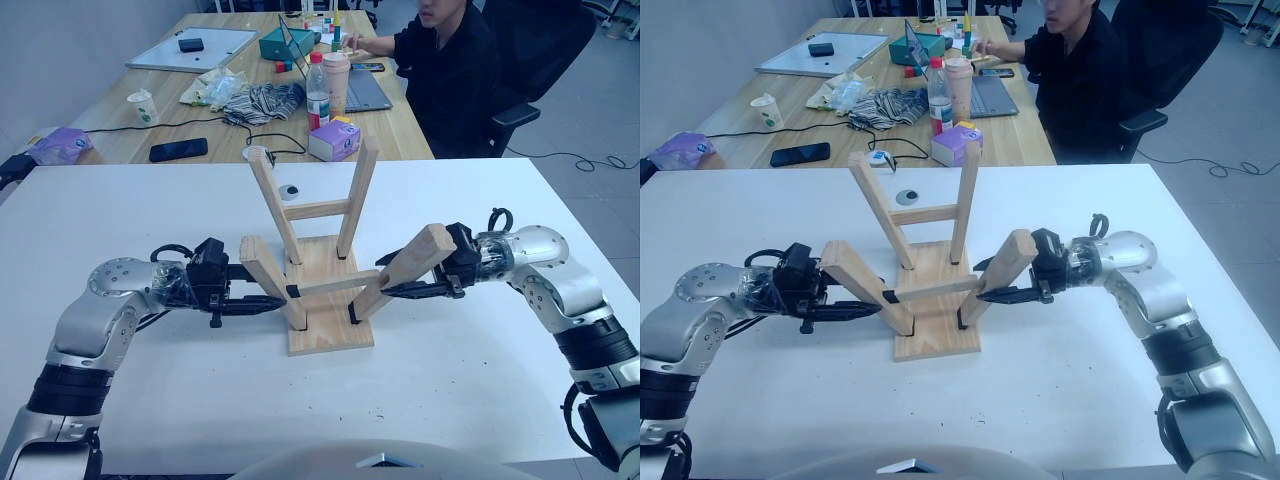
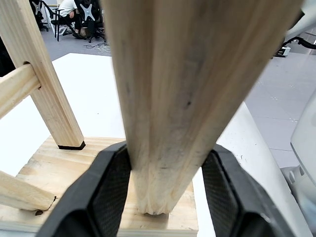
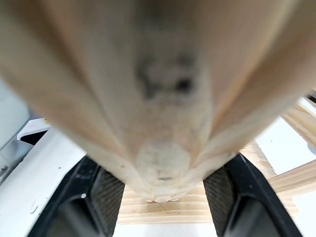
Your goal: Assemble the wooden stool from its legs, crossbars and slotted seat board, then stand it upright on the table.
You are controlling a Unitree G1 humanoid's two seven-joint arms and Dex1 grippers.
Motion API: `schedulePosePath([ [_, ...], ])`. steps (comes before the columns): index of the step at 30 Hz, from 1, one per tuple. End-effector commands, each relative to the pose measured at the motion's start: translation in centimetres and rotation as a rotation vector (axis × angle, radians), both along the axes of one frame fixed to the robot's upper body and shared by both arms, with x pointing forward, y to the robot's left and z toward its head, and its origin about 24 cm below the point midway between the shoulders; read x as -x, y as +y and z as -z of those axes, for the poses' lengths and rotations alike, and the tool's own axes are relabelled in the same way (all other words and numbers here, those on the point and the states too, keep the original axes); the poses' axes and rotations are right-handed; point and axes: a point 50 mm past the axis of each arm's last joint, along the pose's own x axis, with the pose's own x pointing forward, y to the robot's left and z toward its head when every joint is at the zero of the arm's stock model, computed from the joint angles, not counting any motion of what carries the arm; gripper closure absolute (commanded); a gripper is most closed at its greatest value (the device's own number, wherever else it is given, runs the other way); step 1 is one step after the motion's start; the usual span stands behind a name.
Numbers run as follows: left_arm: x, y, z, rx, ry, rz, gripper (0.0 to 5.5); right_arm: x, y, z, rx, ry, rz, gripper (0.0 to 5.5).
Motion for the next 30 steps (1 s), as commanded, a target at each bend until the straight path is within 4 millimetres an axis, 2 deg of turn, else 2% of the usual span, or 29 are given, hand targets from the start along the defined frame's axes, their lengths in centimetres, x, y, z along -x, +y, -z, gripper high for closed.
schedulePosePath([
  [1,1.2,-1.6,0.2,0.004,0.043,0.120,3.40,-0.7,-1.6,5.1,0.411,0.093,0.182,3.46],
  [9,1.3,-1.6,0.2,0.007,0.047,0.125,3.40,-1.1,-1.7,5.7,0.420,0.130,0.238,3.46],
  [14,1.3,-1.7,0.5,-0.022,0.056,0.121,3.40,-1.1,-0.9,5.5,0.397,0.127,0.223,3.46],
  [22,1.6,-1.1,3.2,-0.401,0.132,0.196,3.42,-1.1,-0.2,4.8,0.381,0.117,0.201,3.46],
  [26,1.5,-0.8,3.3,-0.510,0.151,0.265,3.43,-1.0,0.1,4.7,0.395,0.089,0.189,3.46],
  [30,0.9,-2.1,2.5,-0.528,0.134,0.307,3.43,-0.7,0.9,5.0,0.446,0.045,0.146,3.46],
])
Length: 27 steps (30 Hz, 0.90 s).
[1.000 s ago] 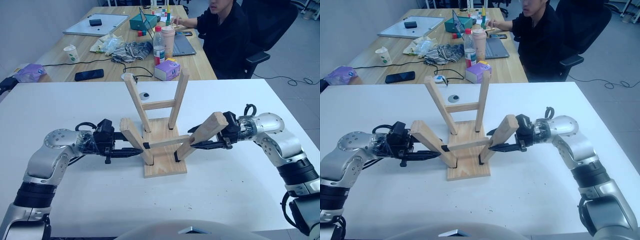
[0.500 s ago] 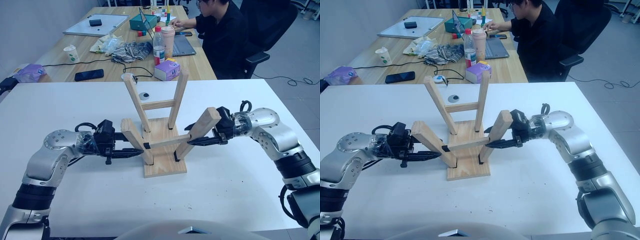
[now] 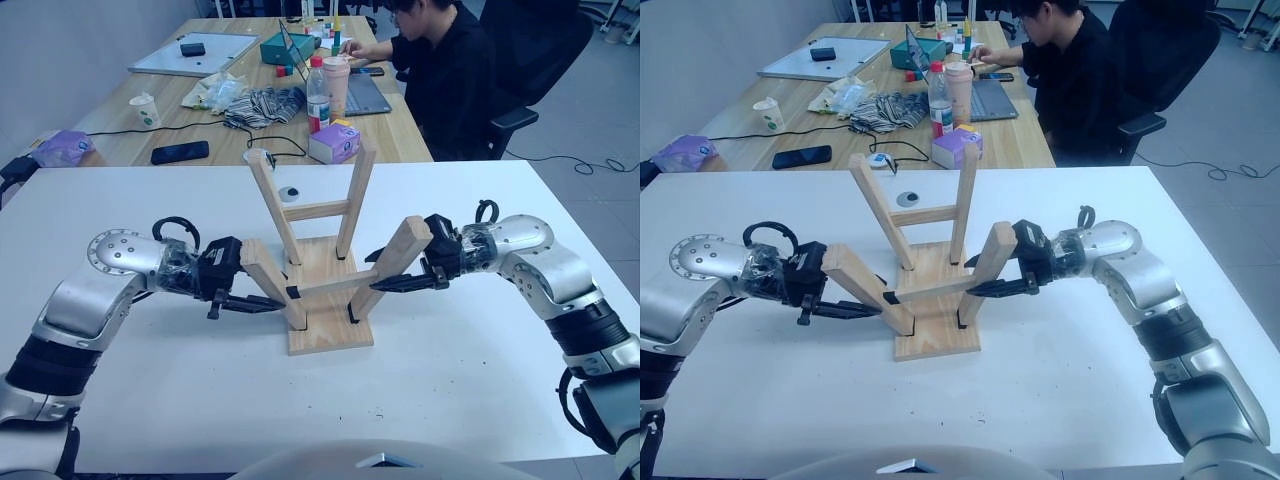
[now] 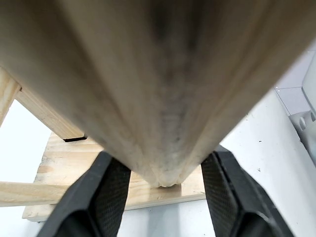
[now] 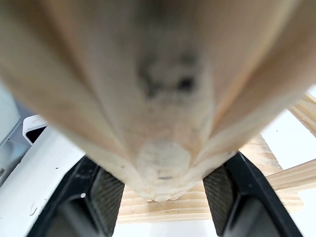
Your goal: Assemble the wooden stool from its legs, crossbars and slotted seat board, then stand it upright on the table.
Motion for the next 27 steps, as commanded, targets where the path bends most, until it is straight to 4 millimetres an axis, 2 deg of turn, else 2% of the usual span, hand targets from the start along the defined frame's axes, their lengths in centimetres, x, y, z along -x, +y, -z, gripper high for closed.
schedulePosePath([
  [1,1.7,-1.4,4.3,-0.257,0.243,0.129,3.43,0.3,-0.2,5.4,0.388,-0.014,0.121,3.46],
  [5,1.3,-2.9,3.8,-0.224,0.248,0.150,3.43,1.0,0.9,5.8,0.398,-0.039,0.074,3.46],
  [8,1.9,-3.3,5.3,-0.245,0.273,0.153,3.43,1.9,2.3,6.2,0.349,-0.009,0.051,3.46],
  [10,2.8,-2.7,7.3,-0.300,0.300,0.150,3.43,2.7,2.8,7.0,0.362,-0.014,0.018,3.46],
  [14,5.0,-0.7,10.1,-0.333,0.422,0.057,3.43,4.9,1.9,11.1,0.479,0.025,-0.036,3.46],
  [18,5.9,0.6,12.0,-0.370,0.464,-0.008,3.43,5.9,1.0,12.8,0.520,0.046,-0.024,3.46],
  [20,5.5,-0.2,11.4,-0.325,0.455,-0.036,3.43,5.8,1.1,12.8,0.514,0.042,-0.020,3.46],
  [21,5.0,-0.9,10.6,-0.280,0.443,-0.050,3.07,5.6,1.2,12.6,0.499,0.042,-0.006,3.46],
  [23,3.9,-1.4,8.9,-0.193,0.427,-0.086,2.69,5.1,1.1,12.2,0.480,0.036,0.026,3.46],
  [25,2.6,-0.8,7.1,-0.098,0.406,-0.162,2.26,4.7,0.9,11.7,0.466,0.024,0.053,3.46],
  [27,2.0,0.7,5.4,-0.035,0.377,-0.217,1.92,4.4,0.7,11.2,0.459,0.012,0.069,3.46],
])
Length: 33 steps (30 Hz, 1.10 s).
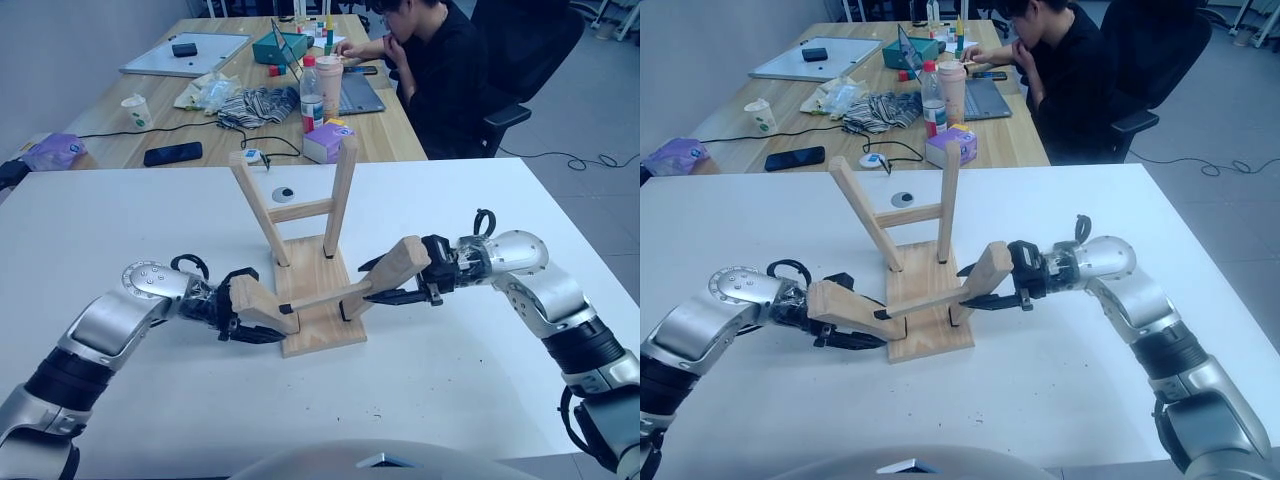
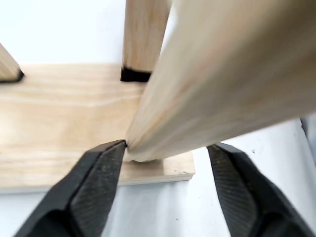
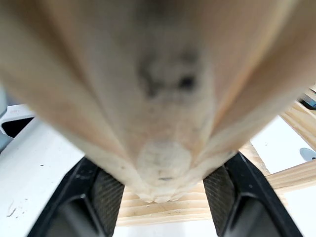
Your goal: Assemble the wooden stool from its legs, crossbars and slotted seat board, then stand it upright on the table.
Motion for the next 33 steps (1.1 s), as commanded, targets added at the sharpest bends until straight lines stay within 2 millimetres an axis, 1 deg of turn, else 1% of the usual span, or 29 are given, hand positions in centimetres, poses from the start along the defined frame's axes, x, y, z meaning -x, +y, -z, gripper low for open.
schedulePosePath([
  [1,0.6,1.6,-0.2,0.074,0.107,-0.125,1.81,2.8,-0.3,10.1,0.489,0.142,0.137,3.46],
  [5,-0.2,4.5,-1.6,0.066,0.086,-0.203,1.21,2.4,-0.2,9.6,0.471,0.144,0.173,3.46],
  [6,-0.4,5.0,-2.1,0.074,0.076,-0.216,1.01,2.2,-0.1,9.3,0.458,0.155,0.185,3.46],
  [9,-0.7,6.0,-4.0,0.118,0.056,-0.219,0.99,1.2,0.3,8.5,0.429,0.204,0.239,3.46],
  [12,-1.1,7.1,-5.4,0.131,0.029,-0.227,0.99,0.1,0.2,8.0,0.437,0.250,0.298,3.46],
  [15,-1.7,8.9,-7.0,0.118,-0.023,-0.271,0.99,-0.5,0.2,7.8,0.474,0.285,0.347,3.46],
  [16,-2.4,9.5,-8.0,0.119,-0.081,-0.303,0.99,-0.6,0.1,7.8,0.485,0.295,0.359,3.46],
  [18,-4.6,10.0,-12.0,0.182,-0.263,-0.370,0.99,-0.7,0.1,7.8,0.506,0.317,0.384,3.46],
  [19,-5.3,9.7,-14.2,0.222,-0.353,-0.379,0.99,-0.8,0.1,7.9,0.513,0.326,0.394,3.46],
  [20,-5.8,9.3,-15.7,0.251,-0.410,-0.379,0.99,-0.8,0.1,7.9,0.516,0.335,0.402,3.46],
  [21,-6.0,8.4,-17.6,0.280,-0.472,-0.353,0.99,-0.9,0.1,7.9,0.518,0.344,0.409,3.46],
  [22,-6.0,7.6,-19.0,0.299,-0.514,-0.323,0.99,-0.9,0.1,7.9,0.518,0.351,0.413,3.46],
  [24,-5.7,4.7,-22.2,0.351,-0.601,-0.200,0.99,-1.1,-0.1,8.0,0.523,0.362,0.427,3.46],
  [26,-5.2,2.3,-23.7,0.399,-0.613,-0.113,0.99,-1.1,-0.2,8.2,0.525,0.368,0.437,3.46],
  [28,-4.8,-0.2,-23.1,0.339,-0.590,-0.039,0.99,-1.1,-0.2,8.3,0.526,0.366,0.447,3.46],
  [30,-3.6,-2.5,-20.8,0.216,-0.522,0.065,0.99,-1.1,-0.1,8.4,0.526,0.366,0.450,3.46],
  [31,-3.2,-3.5,-19.3,0.152,-0.478,0.100,0.99,-1.1,-0.2,8.5,0.527,0.367,0.450,3.46],
  [33,-3.1,-4.7,-16.6,0.051,-0.419,0.119,0.99,-1.0,-0.2,8.6,0.530,0.369,0.451,3.46],
])
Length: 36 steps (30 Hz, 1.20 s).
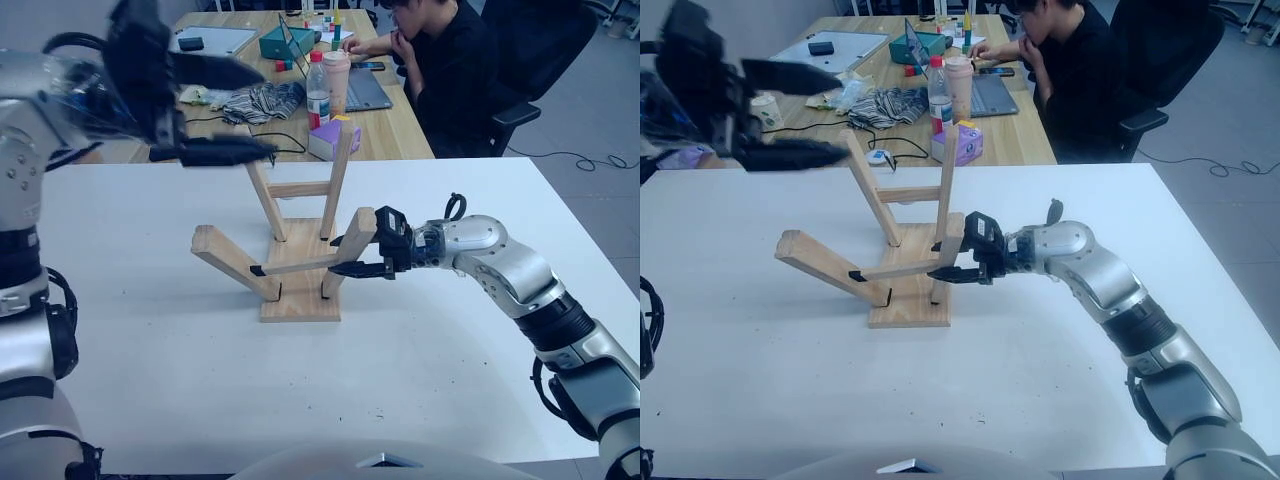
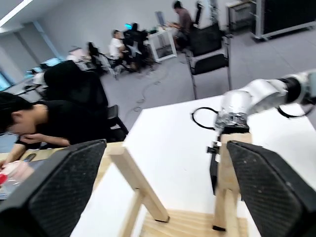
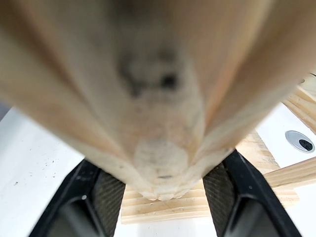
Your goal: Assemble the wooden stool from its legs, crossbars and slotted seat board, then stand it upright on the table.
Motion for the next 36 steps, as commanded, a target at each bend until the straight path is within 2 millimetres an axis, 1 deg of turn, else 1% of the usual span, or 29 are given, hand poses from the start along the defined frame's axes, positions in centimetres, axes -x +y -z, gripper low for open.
schedulePosePath([
  [1,1.0,-3.7,5.9,-0.266,0.139,0.044,0.99,1.4,-4.3,9.5,0.453,0.332,0.250,3.46],
  [4,1.0,-4.5,9.2,-0.350,0.203,0.010,0.99,1.5,-4.1,9.7,0.452,0.333,0.249,3.46],
  [8,0.7,-4.5,13.0,-0.455,0.264,-0.046,1.61,1.5,-4.0,9.6,0.447,0.329,0.250,3.46],
  [9,0.7,-4.4,13.6,-0.473,0.276,-0.049,1.84,1.5,-4.0,9.5,0.447,0.327,0.250,3.46],
  [10,0.7,-4.4,14.3,-0.491,0.282,-0.058,1.93,1.4,-3.9,9.5,0.446,0.325,0.249,3.46],
  [12,0.6,-4.4,14.9,-0.506,0.283,-0.069,2.21,1.4,-3.9,9.4,0.445,0.324,0.246,3.46],
  [13,0.5,-4.4,15.0,-0.509,0.282,-0.073,2.43,1.4,-3.9,9.4,0.444,0.324,0.245,3.46],
  [17,0.2,-4.5,15.1,-0.518,0.277,-0.084,3.01,1.5,-3.8,9.4,0.443,0.323,0.241,3.46],
  [20,0.3,-4.8,15.7,-0.559,0.276,-0.064,3.43,1.5,-3.8,9.3,0.441,0.322,0.243,3.46],
  [21,0.3,-4.9,15.9,-0.581,0.277,-0.054,3.64,1.4,-3.8,9.3,0.441,0.321,0.244,3.46],
  [27,-0.1,-5.4,18.2,-0.722,0.286,0.027,4.44,1.7,-3.9,9.4,0.432,0.327,0.266,3.46],
  [29,-0.3,-5.6,18.9,-0.773,0.293,0.063,4.83,1.8,-3.9,9.5,0.428,0.328,0.274,3.46],
  [31,-0.4,-5.6,19.5,-0.807,0.306,0.089,5.02,1.8,-3.8,9.5,0.424,0.328,0.280,3.46],
  [36,-0.4,-5.8,21.5,-0.862,0.357,0.126,5.07,2.1,-3.6,9.6,0.418,0.333,0.285,3.46],
])
